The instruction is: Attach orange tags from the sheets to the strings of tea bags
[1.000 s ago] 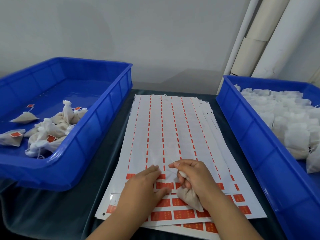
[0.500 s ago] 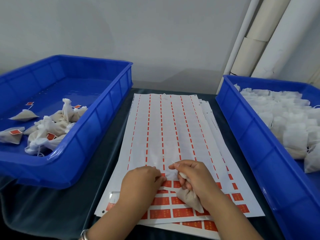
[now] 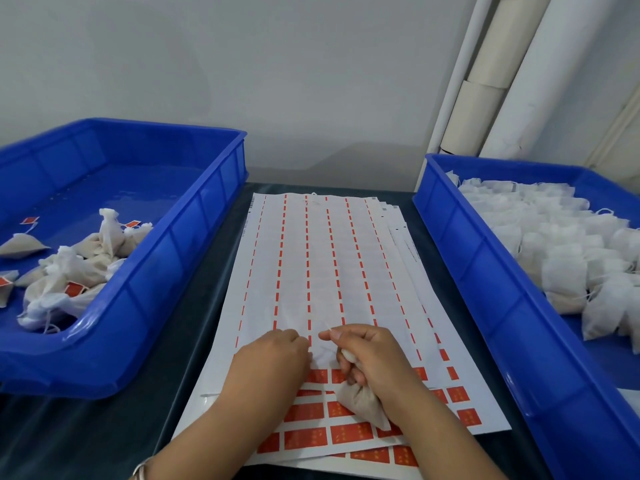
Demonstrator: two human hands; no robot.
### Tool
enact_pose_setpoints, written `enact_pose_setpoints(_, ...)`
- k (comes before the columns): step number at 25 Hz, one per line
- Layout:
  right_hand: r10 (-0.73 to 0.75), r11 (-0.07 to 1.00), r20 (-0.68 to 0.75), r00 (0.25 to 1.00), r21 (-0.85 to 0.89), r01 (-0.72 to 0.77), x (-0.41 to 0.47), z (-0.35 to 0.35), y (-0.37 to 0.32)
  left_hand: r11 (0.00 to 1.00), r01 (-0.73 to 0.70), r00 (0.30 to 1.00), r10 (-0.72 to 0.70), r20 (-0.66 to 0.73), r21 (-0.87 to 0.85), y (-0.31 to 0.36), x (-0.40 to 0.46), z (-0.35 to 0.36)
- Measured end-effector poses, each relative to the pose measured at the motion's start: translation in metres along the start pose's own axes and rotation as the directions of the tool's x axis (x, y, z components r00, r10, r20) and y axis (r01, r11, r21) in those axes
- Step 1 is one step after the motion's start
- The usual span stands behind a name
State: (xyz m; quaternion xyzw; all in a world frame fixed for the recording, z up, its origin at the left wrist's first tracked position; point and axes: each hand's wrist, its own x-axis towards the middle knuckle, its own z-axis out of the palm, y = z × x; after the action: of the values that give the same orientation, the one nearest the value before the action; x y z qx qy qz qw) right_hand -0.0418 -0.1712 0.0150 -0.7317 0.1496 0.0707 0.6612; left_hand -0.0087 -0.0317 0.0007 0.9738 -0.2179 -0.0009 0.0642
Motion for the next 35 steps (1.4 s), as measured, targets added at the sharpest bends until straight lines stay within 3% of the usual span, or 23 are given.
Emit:
enact_pose_setpoints(3, 0.023, 1.000, -0.035, 0.999, 0.019, -0.022, -0.002, 0.002, -0.002, 0.956, 0.162, 0.981, -0.182, -0.064, -0.245, -0.008, 0.000, -0.002)
enact_pose_setpoints(5, 0.029, 0.999, -0.024, 0.999, 0.032, -0.029, -0.004, 0.003, -0.004, 0.866, 0.272, 0.951, -0.308, -0.021, -0.420, -0.017, -0.001, -0.005)
enact_pose_setpoints(7, 0.026, 0.999, -0.010, 1.000, 0.036, -0.025, -0.005, 0.003, -0.005, 0.728, 0.351, 0.909, -0.416, 0.027, -0.589, -0.025, -0.002, -0.004)
enact_pose_setpoints(11, 0.044, 0.999, -0.058, 0.997, 0.030, -0.042, -0.003, 0.003, -0.006, 0.305, 0.435, 0.762, -0.626, 0.166, -0.847, -0.035, 0.002, -0.008)
enact_pose_setpoints(14, 0.055, 0.998, -0.073, 0.996, 0.016, -0.054, -0.003, 0.001, -0.007, 0.154, 0.384, 0.721, -0.667, 0.191, -0.911, -0.035, 0.004, -0.015)
enact_pose_setpoints(18, 0.021, 0.998, -0.118, 0.993, 0.069, -0.013, -0.004, 0.006, -0.010, -0.167, 0.261, 0.689, -0.657, 0.305, -0.951, -0.019, 0.006, -0.021)
enact_pose_setpoints(21, -0.021, 0.985, -0.154, 0.988, 0.164, 0.047, -0.007, 0.016, -0.014, -0.420, 0.169, 0.760, -0.520, 0.389, -0.892, -0.006, 0.006, -0.022)
enact_pose_setpoints(25, -0.067, 0.957, -0.148, 0.987, 0.271, 0.105, -0.010, 0.028, -0.021, -0.644, 0.085, 0.837, -0.368, 0.406, -0.760, 0.005, 0.005, -0.022)
enact_pose_setpoints(29, -0.044, 0.945, -0.187, 0.981, 0.310, 0.101, -0.008, 0.037, -0.020, -0.740, 0.107, 0.850, -0.278, 0.448, -0.664, 0.011, 0.004, -0.021)
enact_pose_setpoints(35, -0.012, 0.933, -0.234, 0.972, 0.347, 0.095, -0.005, 0.043, -0.020, -0.759, 0.102, 0.860, -0.257, 0.440, -0.643, 0.015, 0.003, -0.022)
